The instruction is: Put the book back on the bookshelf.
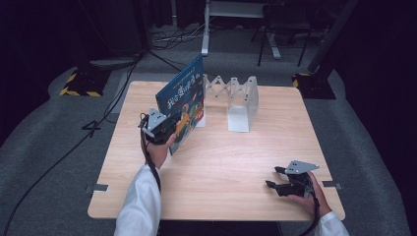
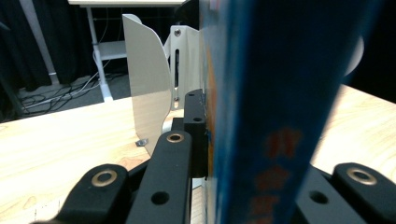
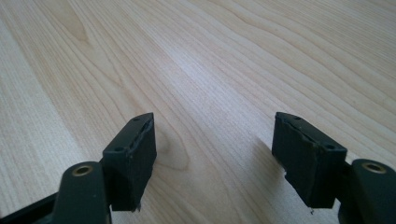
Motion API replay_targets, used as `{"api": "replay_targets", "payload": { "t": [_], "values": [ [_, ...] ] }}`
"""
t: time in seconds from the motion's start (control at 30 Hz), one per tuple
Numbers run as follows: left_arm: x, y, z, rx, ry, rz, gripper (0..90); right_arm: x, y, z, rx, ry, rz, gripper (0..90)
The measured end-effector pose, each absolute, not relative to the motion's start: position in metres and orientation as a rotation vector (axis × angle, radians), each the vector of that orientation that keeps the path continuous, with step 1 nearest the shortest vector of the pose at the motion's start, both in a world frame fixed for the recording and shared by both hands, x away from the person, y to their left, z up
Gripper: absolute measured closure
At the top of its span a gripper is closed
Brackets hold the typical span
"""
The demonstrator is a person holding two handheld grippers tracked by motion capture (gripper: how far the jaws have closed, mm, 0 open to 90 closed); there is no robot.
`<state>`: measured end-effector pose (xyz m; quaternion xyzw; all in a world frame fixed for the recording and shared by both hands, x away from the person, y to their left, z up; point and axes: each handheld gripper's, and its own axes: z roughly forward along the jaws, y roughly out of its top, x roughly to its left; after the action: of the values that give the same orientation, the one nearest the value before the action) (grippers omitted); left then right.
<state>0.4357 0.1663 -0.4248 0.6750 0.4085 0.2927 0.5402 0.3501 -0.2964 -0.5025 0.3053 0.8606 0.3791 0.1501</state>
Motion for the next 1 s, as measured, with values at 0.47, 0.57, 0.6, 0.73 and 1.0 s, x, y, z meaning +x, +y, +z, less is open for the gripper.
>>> {"api": "replay_targets", "payload": {
  "t": [0.47, 0.57, 0.6, 0.73, 1.0],
  "values": [
    [0.458, 0.151, -0.424, 1.557, 1.080, 0.769, 78.2, 0.350, -0.296, -0.503, 0.874, 2.472, 1.091, 31.2],
    [0.461, 0.149, -0.424, 1.563, 1.083, 0.786, 77.2, 0.350, -0.296, -0.503, 0.871, 2.475, 1.092, 31.2],
    [0.461, 0.148, -0.424, 1.569, 1.077, 0.793, 76.7, 0.350, -0.297, -0.503, 0.871, 2.476, 1.093, 31.1],
    [0.464, 0.147, -0.424, 1.582, 1.061, 0.804, 76.0, 0.350, -0.297, -0.503, 0.872, 2.477, 1.093, 31.0],
    [0.462, 0.148, -0.426, 1.602, 1.050, 0.826, 74.4, 0.350, -0.297, -0.503, 0.875, 2.479, 1.091, 31.0]
  ]
}}
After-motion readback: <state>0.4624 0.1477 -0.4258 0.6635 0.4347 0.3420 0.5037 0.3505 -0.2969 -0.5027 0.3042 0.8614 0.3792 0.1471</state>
